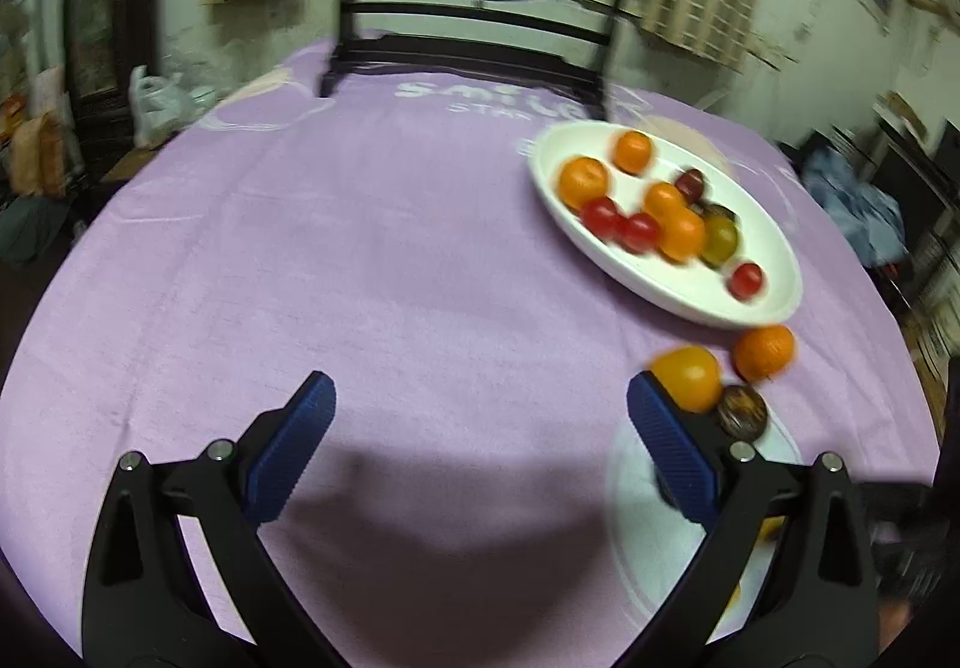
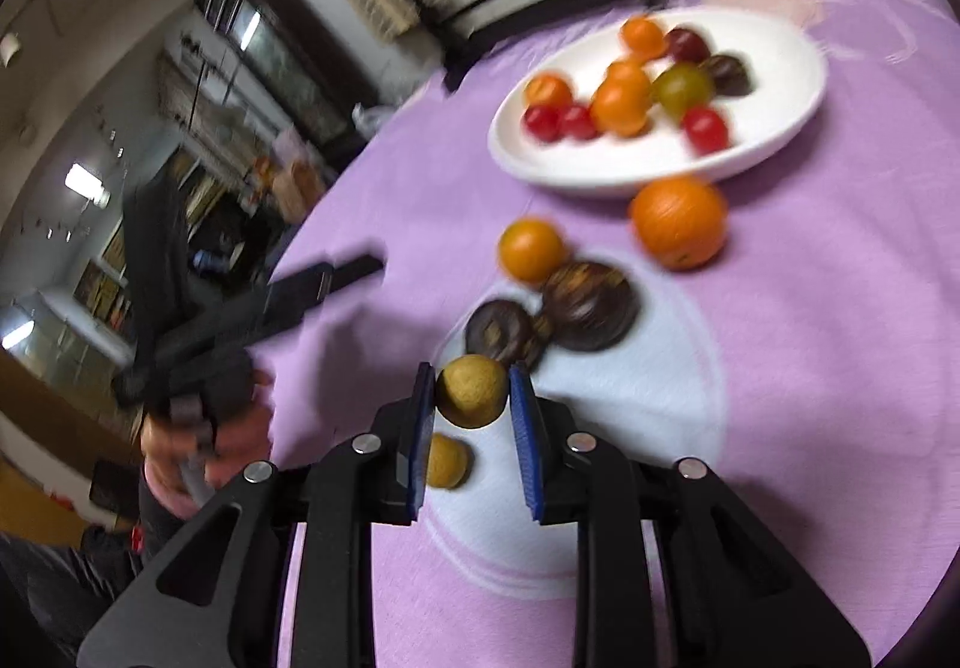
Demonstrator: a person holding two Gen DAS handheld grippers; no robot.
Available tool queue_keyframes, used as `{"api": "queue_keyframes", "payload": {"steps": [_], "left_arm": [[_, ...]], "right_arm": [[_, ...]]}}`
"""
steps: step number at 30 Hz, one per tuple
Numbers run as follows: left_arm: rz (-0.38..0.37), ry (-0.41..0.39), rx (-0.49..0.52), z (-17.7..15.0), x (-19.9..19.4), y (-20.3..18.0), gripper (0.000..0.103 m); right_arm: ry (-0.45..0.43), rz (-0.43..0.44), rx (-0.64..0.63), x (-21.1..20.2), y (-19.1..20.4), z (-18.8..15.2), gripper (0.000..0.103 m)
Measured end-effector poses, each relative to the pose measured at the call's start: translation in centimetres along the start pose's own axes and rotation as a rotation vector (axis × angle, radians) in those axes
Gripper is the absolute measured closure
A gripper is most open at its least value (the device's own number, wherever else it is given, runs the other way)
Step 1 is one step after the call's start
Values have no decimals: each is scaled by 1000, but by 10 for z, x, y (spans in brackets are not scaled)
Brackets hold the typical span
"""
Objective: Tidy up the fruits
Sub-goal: 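Grasp a small yellow fruit with the right tool while the left tool grasps another, then carry both small yellow fruits over the white plate and open both tools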
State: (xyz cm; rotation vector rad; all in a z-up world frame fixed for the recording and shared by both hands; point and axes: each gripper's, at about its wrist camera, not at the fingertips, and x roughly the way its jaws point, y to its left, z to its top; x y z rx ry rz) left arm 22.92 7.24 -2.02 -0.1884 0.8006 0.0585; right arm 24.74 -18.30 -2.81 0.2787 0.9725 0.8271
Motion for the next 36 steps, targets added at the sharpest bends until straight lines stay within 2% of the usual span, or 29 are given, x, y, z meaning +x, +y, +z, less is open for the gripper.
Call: {"api": "queue_keyframes", "payload": {"steps": [3,5,7,8,10,13,18,27,29,30,31,36], "left_arm": [[-139,27,111,-16,-8,-18,5],[-250,47,226,-34,-17,-38,11],[-296,69,293,-46,-20,-53,28],[-309,85,327,-52,-19,-62,33],[-294,109,379,-59,-14,-76,46],[-284,148,411,-65,-5,-87,53],[-287,183,407,-66,3,-97,59],[-290,191,402,-67,5,-98,60],[-285,190,401,-67,5,-98,62],[-285,190,397,-67,5,-97,71],[-291,192,392,-67,5,-96,74],[-299,181,395,-68,1,-97,74]], "right_arm": [[-28,-15,24,-7,-4,3,77],[-30,-17,23,-6,-3,3,77],[-31,-20,19,-4,-1,4,77],[-31,-22,16,-4,0,3,77],[-35,-20,19,-4,1,5,77],[-42,-25,16,-12,-2,4,77],[-53,-18,18,-16,-3,5,77],[-55,-31,27,-19,-6,4,77],[-55,-34,30,-19,-6,3,78],[-55,-35,31,-19,-6,3,78],[-54,-37,30,-18,-6,3,78],[-70,-60,-9,-16,-1,4,78]]}}
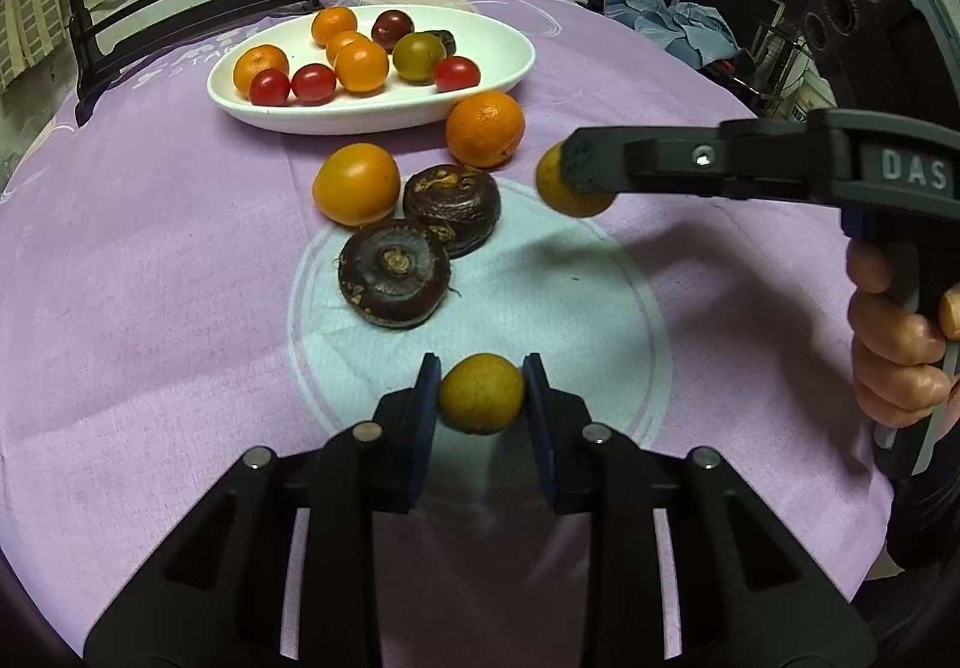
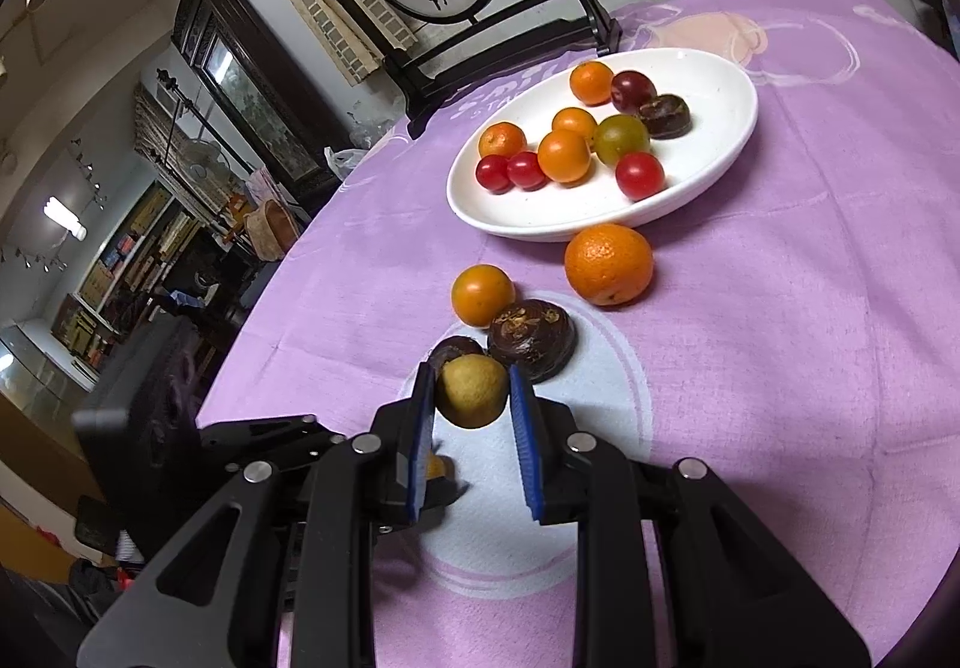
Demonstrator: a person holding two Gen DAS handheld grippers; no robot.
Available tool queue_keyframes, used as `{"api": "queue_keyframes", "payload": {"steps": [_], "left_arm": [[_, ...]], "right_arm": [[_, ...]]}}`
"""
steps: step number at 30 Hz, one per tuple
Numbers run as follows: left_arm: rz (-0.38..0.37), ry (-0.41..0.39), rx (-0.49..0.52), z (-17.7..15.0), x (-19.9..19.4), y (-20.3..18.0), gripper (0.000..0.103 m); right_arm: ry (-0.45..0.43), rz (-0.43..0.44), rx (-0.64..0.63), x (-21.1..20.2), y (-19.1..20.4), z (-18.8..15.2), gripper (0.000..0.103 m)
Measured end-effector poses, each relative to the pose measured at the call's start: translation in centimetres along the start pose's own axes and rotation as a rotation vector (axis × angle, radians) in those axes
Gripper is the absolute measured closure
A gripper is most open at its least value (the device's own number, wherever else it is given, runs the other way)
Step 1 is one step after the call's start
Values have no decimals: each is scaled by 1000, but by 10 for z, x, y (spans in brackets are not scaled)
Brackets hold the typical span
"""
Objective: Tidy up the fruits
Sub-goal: 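Carry both small yellow fruits over the white plate and open both tools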
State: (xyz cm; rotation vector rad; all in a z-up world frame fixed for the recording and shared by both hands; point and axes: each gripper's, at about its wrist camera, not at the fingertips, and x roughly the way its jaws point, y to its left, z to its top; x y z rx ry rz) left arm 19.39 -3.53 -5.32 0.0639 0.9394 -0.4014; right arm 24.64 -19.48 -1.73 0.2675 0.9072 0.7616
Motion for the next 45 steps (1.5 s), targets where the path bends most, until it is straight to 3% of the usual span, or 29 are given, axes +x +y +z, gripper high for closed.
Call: {"api": "queue_keyframes", "payload": {"steps": [6,11,14,17,20,28,29,31,34,37,41,45], "left_arm": [[6,-100,-32,22,-21,10,74],[49,-229,-157,85,-34,43,74],[121,-289,-190,122,-28,56,75],[160,-267,-237,158,2,73,75],[192,-225,-269,173,31,85,75],[238,-131,-277,180,71,98,73],[243,-124,-279,180,73,100,69],[284,-135,-276,180,69,99,35],[333,-175,-254,181,49,89,28],[340,-218,-256,179,24,80,19],[360,-245,-227,166,-3,65,13],[358,-258,-224,145,-21,58,7]], "right_arm": [[-107,-68,-46,-3,3,18,78],[-258,-208,-17,3,-16,68,78],[-270,-252,32,18,-40,93,78],[-244,-292,65,39,-65,109,78],[-210,-298,74,56,-80,117,78],[-142,-290,104,71,-92,123,76],[-144,-284,109,68,-91,124,76],[-164,-288,100,59,-85,124,76],[-198,-284,89,42,-74,122,72],[-236,-266,78,26,-60,116,54],[-245,-299,-6,16,-37,101,54],[-234,-273,-7,11,-31,80,51]]}}
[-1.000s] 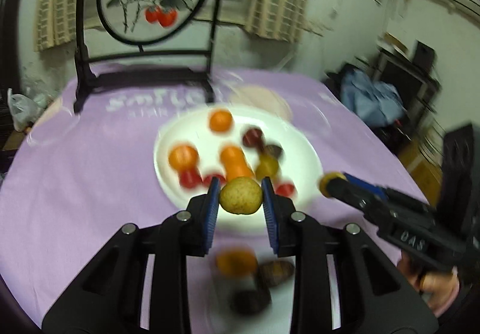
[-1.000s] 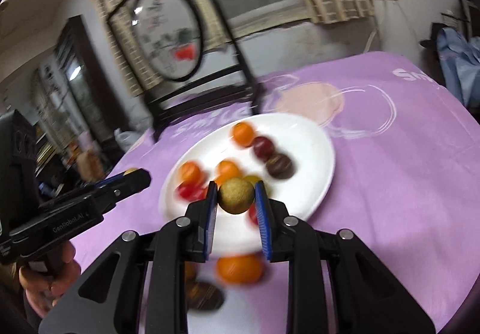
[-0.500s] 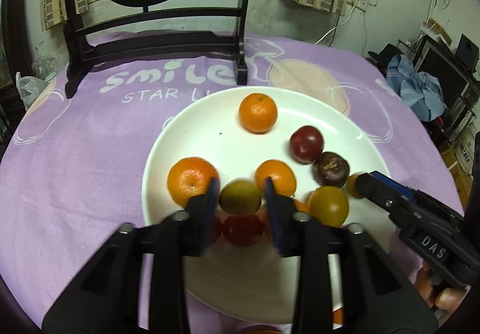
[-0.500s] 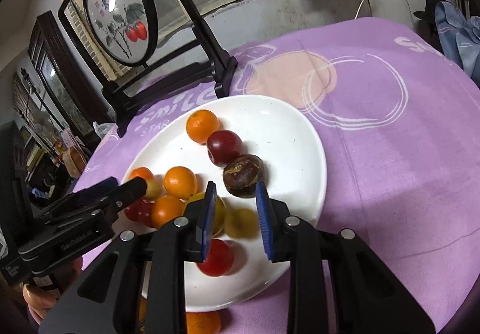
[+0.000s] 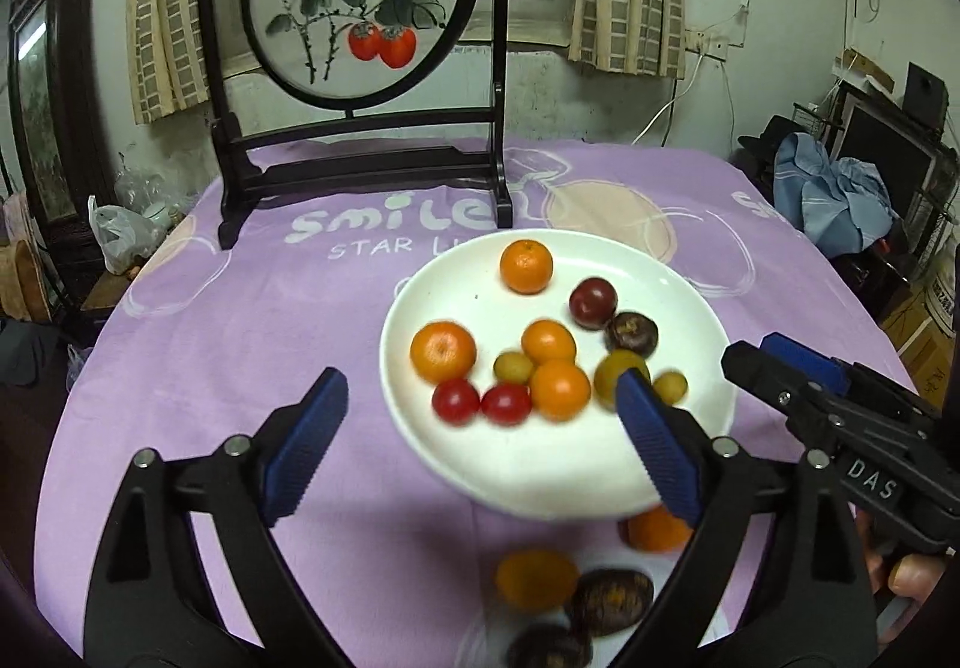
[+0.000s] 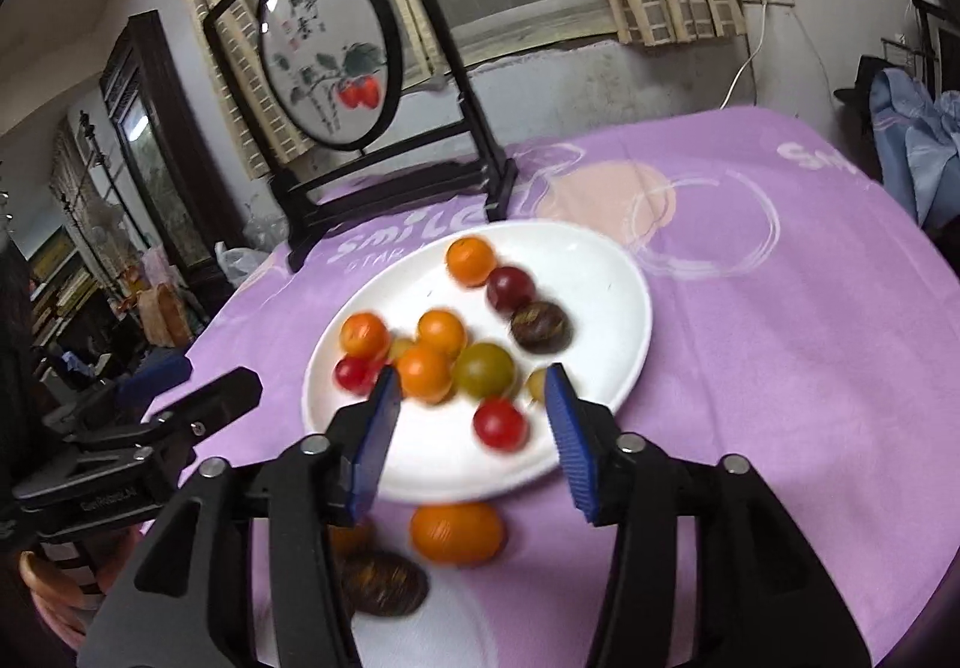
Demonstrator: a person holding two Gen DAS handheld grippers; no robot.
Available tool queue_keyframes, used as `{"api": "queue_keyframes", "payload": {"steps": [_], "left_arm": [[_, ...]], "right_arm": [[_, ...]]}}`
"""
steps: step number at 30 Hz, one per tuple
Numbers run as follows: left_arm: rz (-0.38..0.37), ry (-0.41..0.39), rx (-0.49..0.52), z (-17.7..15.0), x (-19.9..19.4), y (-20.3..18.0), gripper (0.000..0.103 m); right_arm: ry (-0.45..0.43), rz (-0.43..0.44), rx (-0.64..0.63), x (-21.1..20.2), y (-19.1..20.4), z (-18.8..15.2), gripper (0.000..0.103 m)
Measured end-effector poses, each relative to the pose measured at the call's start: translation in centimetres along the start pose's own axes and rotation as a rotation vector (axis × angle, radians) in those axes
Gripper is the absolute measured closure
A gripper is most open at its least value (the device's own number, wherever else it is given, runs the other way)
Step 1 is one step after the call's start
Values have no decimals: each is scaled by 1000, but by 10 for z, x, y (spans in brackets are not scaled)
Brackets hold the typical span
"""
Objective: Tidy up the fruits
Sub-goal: 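Carry both small yellow fruits over the white plate and open both tools, then grasp an orange with the right tool while the left tool grasps a dark brown fruit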
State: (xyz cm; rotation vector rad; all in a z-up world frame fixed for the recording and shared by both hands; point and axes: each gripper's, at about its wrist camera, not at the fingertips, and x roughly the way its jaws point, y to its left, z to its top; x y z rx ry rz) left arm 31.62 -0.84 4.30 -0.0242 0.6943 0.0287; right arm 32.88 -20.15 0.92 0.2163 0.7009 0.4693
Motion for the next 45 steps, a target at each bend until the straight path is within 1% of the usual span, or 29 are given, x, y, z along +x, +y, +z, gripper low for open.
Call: {"api": "queue_keyframes", "payload": {"steps": [1,2,3,8,11,15,18,20,23,33,36,38,39,41,45], "left_arm": [[-1,-2,-13,-7,-4,3,4],[1,-2,-27,-14,-6,6,4],[3,3,-42,-23,-7,12,3],[37,90,-71,-58,1,32,3],[80,124,-121,-71,3,53,3],[34,149,-245,-79,0,81,3],[36,148,-285,-82,-2,91,3],[48,146,-291,-83,-4,93,3],[34,141,-299,-82,-6,92,3],[20,138,-265,-81,-9,84,3],[21,135,-267,-81,-9,84,3],[20,136,-269,-80,-9,84,3],[18,138,-270,-80,-9,84,3],[16,140,-267,-80,-8,84,3],[9,149,-245,-81,-7,80,3]], "right_arm": [[5,-1,2,-2,0,-6,49],[13,-5,2,-3,0,-10,44],[21,-8,1,-4,0,-14,43],[104,-16,8,-1,-1,-34,43],[142,-17,-2,4,2,-40,43],[163,-42,-47,13,8,-48,43],[178,-40,-50,18,9,-51,43],[183,-37,-53,21,9,-52,43],[182,-43,-65,24,10,-52,43],[214,-47,-79,40,13,-52,43],[224,-45,-82,43,14,-53,49],[223,-40,-90,44,15,-54,56],[222,-33,-94,44,16,-54,58],[218,-38,-97,43,17,-55,60],[210,-13,-58,36,12,-53,60]]}}
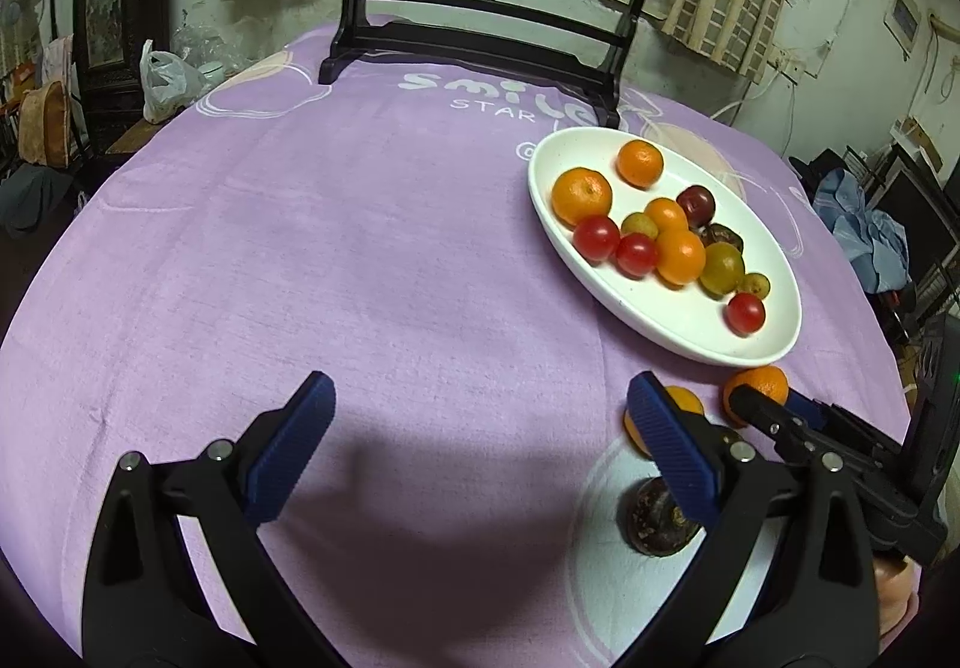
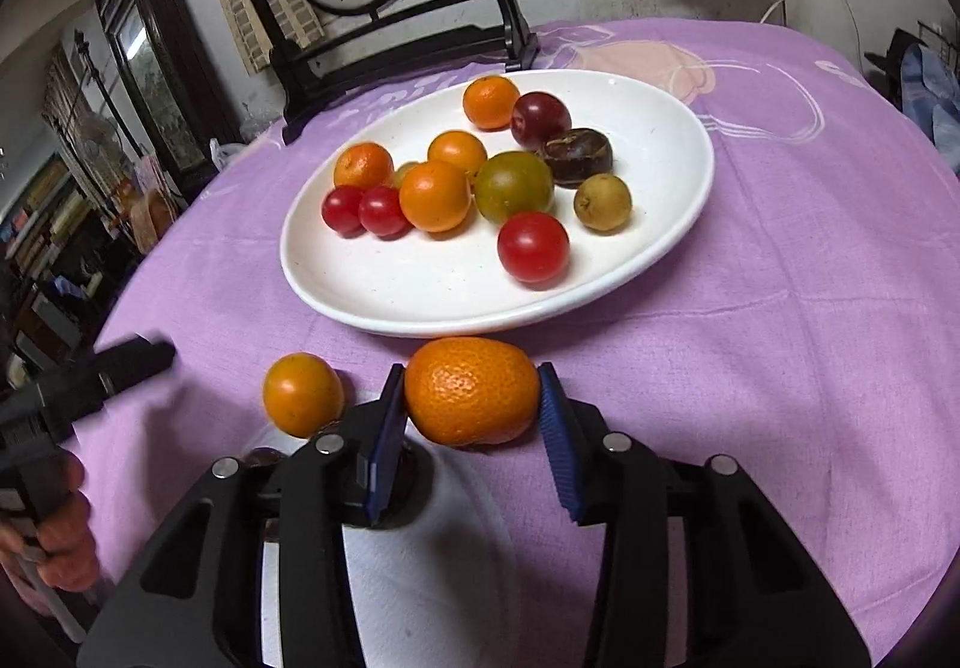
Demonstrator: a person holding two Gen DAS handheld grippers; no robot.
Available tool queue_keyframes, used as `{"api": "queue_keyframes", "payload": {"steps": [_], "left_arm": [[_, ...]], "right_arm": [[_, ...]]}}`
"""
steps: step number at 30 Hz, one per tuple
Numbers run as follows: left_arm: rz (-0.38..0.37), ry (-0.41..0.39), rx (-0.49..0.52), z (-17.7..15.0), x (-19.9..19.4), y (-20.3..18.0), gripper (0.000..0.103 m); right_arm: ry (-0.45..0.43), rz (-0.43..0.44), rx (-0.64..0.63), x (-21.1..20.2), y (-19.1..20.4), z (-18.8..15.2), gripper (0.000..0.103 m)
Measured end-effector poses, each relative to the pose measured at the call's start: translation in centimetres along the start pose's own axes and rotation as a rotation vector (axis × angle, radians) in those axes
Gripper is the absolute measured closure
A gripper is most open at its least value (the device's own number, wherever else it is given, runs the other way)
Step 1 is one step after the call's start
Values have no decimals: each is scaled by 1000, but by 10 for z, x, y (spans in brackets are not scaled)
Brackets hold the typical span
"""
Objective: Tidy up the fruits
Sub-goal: 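Grasp an orange with the right tool while the left tool grasps a dark brown fruit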
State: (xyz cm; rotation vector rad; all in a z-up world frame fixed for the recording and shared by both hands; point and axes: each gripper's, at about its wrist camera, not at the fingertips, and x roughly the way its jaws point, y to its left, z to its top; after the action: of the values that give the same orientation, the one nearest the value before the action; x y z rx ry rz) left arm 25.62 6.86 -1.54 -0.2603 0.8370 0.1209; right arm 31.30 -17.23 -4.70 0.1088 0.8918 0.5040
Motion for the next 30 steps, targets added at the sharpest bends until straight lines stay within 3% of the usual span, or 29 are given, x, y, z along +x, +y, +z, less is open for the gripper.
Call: {"api": "queue_keyframes", "payload": {"steps": [5,8,9,10,12,16,26,30], "left_arm": [[-150,86,226,-14,3,-32,4],[-213,66,411,-33,-8,-59,11],[-242,79,432,-37,-9,-63,20],[-265,93,446,-40,-8,-66,29],[-275,118,475,-46,-4,-72,38],[-283,146,498,-53,3,-77,49],[-233,158,521,-58,16,-78,52],[-243,171,514,-59,20,-79,58]], "right_arm": [[-26,32,54,-14,-8,3,60],[-5,43,88,-11,-13,3,60],[2,48,99,-10,-14,3,60],[10,52,108,-9,-15,3,60],[11,48,113,-9,-16,3,60],[6,45,109,-11,-15,3,60],[6,44,102,-12,-14,3,60],[-1,44,92,-14,-13,4,60]]}}
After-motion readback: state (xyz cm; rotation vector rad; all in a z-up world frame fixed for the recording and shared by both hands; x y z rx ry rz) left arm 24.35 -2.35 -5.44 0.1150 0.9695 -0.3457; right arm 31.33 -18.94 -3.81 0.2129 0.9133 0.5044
